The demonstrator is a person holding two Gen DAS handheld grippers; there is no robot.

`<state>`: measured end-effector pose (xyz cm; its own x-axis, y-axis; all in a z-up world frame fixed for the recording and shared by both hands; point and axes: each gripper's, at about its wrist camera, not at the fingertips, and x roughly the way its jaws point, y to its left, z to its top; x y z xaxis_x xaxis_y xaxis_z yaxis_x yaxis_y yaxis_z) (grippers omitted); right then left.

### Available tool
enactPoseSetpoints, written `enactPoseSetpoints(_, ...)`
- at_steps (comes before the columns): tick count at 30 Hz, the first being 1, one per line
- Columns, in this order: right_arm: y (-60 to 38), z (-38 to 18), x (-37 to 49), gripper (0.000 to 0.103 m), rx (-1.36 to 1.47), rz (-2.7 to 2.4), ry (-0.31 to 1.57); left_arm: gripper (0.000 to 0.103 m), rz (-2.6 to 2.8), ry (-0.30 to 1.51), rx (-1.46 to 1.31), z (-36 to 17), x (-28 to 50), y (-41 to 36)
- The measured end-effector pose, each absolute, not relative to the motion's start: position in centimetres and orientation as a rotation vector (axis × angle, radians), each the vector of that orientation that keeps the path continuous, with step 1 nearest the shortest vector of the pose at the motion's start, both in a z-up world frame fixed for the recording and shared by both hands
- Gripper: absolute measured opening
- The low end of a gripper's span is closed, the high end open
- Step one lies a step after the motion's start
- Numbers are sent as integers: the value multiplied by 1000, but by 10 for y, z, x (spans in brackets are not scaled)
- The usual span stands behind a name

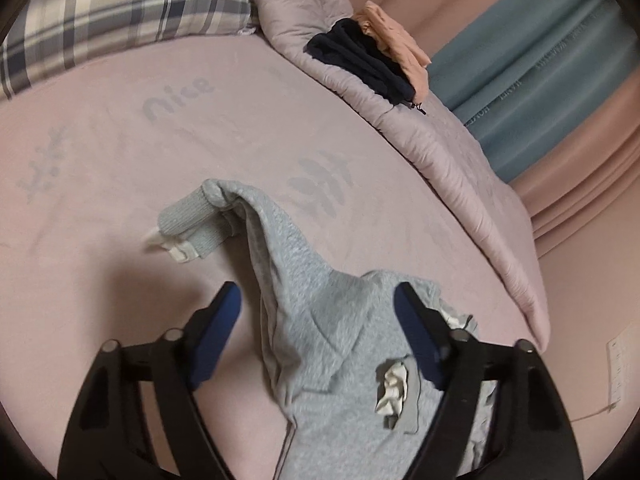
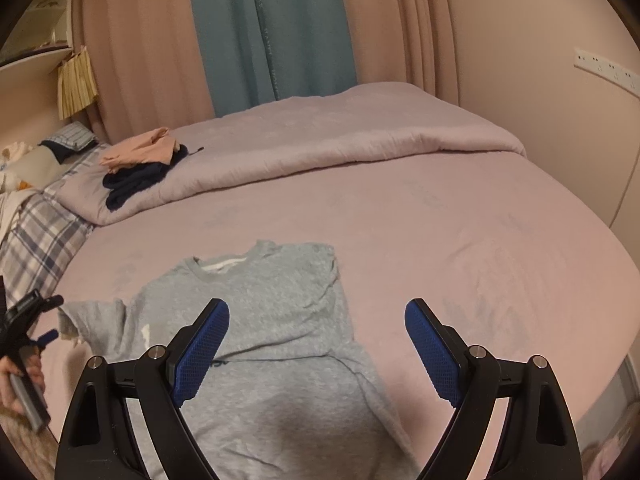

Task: Fold small clothes
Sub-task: 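Move the left tool toward the other sleeve cuff, then grasp the other white-lined sleeve cuff with the left tool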

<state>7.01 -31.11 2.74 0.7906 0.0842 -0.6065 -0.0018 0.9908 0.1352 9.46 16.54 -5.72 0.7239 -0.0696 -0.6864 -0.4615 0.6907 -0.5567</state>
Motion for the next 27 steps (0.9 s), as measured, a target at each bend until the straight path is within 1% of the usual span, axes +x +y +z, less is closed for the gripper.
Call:
enactPoseSetpoints(7,-315,22,73,89,129,41,676,73,376,740,-927,-79,78,209)
enactPoseSetpoints(9,-317,21,75,89,134,39,682,73,366,745,-947,-82,77,214)
enactPoseSetpoints(15,-316,17,77,89,140,47,693,72,239,674,-1083,-86,88,218)
enactPoseSetpoints(16,-315,17,77,89,135,47,695,68,233,666,-1092,-86,93,216)
enactPoseSetpoints(18,-315,18,77,89,132,46,694,49,241,676,-1106,-88,101,215)
enactPoseSetpoints(19,-316,18,76,89,134,46,692,44,257,676,-1112,-89,104,214)
enactPoseSetpoints(20,-317,18,76,89,136,48,690,33,278,668,-1109,-89,105,213)
enactPoseSetpoints(21,-318,18,76,89,137,48,688,18,305,656,-1095,-87,105,211)
enactPoseSetpoints(23,-321,17,78,89,140,43,695,5,324,628,-1083,-83,104,210)
enactPoseSetpoints(27,-320,17,80,89,139,42,700,4,323,596,-1071,-75,102,204)
